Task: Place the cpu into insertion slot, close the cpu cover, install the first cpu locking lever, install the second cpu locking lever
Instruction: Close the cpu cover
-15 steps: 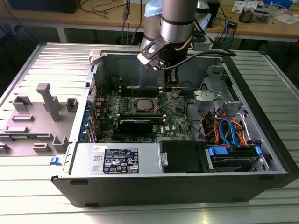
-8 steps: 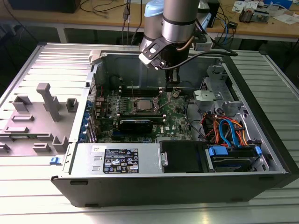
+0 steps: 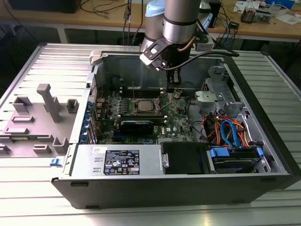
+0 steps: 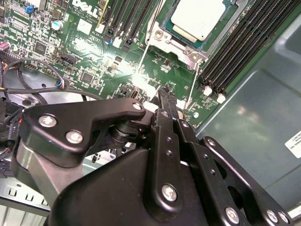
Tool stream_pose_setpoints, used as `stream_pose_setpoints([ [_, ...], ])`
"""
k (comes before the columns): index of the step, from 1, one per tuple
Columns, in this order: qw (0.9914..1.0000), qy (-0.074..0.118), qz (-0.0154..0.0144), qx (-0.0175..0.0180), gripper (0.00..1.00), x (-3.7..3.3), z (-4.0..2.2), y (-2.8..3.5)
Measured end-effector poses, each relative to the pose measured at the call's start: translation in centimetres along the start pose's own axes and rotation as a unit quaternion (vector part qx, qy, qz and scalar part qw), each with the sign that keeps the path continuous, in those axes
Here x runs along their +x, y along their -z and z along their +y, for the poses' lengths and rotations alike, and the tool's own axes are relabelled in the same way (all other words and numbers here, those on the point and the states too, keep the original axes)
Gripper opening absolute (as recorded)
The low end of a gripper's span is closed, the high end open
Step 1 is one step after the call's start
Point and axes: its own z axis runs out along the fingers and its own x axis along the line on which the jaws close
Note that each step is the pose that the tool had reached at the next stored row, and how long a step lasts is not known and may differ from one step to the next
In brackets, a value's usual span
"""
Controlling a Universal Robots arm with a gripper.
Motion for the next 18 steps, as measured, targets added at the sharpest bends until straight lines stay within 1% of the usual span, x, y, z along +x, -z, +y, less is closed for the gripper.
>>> stream_pose_setpoints([
  [4,1.0,0.0,-0.0001,0.0,0.11,0.0,0.2,-0.01],
  [11,1.0,0.0,-0.0001,0.0,0.11,0.07,1.28,-0.11],
  [16,1.0,0.0,-0.0004,0.0,0.11,0.43,1.54,-0.34],
  [18,1.0,0.0,-0.0007,0.0,0.11,0.67,1.61,-0.62],
])
